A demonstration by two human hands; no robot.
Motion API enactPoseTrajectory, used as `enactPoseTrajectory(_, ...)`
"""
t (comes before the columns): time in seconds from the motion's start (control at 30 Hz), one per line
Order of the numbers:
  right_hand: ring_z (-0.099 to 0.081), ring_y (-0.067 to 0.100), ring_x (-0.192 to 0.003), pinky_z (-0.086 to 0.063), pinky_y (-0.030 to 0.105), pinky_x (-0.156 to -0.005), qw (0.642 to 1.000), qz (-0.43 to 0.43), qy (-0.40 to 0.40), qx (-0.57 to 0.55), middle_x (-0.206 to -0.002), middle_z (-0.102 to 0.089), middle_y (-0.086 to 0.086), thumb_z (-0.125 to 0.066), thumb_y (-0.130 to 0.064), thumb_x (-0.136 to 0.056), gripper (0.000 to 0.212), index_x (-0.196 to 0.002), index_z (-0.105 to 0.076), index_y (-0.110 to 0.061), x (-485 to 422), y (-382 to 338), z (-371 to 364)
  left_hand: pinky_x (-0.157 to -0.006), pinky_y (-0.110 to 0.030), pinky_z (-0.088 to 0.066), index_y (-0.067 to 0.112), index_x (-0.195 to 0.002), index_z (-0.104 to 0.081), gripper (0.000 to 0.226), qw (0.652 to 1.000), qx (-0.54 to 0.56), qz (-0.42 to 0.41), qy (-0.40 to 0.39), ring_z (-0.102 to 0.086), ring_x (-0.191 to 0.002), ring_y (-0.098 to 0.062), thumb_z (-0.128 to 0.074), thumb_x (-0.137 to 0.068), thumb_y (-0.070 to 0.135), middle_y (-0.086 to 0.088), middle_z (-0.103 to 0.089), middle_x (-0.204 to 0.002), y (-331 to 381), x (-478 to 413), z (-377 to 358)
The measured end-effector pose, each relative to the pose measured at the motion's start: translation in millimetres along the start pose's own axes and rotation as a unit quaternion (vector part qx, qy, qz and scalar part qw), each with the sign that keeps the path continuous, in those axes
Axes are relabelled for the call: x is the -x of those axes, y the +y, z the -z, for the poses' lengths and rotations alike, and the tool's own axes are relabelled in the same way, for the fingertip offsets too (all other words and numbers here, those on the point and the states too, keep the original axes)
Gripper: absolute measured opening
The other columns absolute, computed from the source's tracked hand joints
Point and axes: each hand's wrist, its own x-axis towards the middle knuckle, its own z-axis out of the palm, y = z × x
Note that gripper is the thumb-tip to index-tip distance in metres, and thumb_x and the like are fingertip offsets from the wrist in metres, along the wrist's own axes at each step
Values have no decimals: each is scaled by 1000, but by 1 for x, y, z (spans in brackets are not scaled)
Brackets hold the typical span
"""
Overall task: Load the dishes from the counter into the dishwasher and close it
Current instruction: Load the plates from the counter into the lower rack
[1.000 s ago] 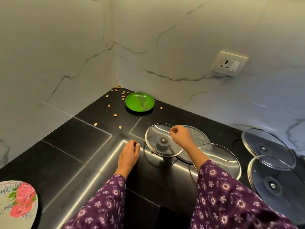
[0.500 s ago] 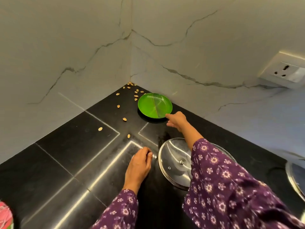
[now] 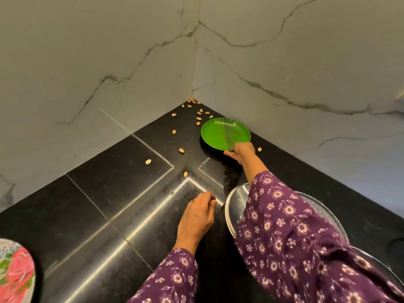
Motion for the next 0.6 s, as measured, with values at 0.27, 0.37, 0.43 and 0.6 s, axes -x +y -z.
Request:
enactPoseTrajectory(0.27, -66, 29, -59, -54, 26, -42, 994, 88, 16, 62, -119, -56, 22, -52, 10, -84, 35, -119, -49, 4, 65, -5, 61, -78, -31, -44, 23, -93, -52, 12, 1000, 5, -4, 7, -53, -81, -12, -43, -98, 29, 12, -49, -85, 2, 0, 0)
enactPoseTrajectory(0.37, -67, 27, -61, -55, 28, -47, 991, 122, 10, 46, -117, -57, 27, -57, 8, -81, 36, -117, -49, 6, 100, -1, 98, -78, -36, -47, 24, -93, -52, 10, 1000, 12, -9, 11, -56, -82, -17, -45, -97, 30, 7, -55, -87, 1, 0, 0)
enactPoseTrajectory(0.43, -65, 27, -66, -54, 25, -46, 990, 136, 17, 27, -112, -58, 28, -58, 5, -84, 36, -118, -45, 6, 131, 5, 124, -78, -40, -47, 21, -96, -54, 12, 1000, 4, -3, 7, -58, -84, -22, -45, -97, 29, 2, -58, -91, 1, -1, -1)
enactPoseTrajectory(0.6, -69, 25, -70, -54, 25, -50, 986, 159, 24, -35, -111, -60, 24, -56, 4, -85, 35, -118, -45, 3, 213, 27, 184, -73, -36, -45, 12, -91, -58, 14, 1000, 26, -7, 7, -59, -83, -29, -49, -96, 22, -9, -63, -89, 3, 1, 2)
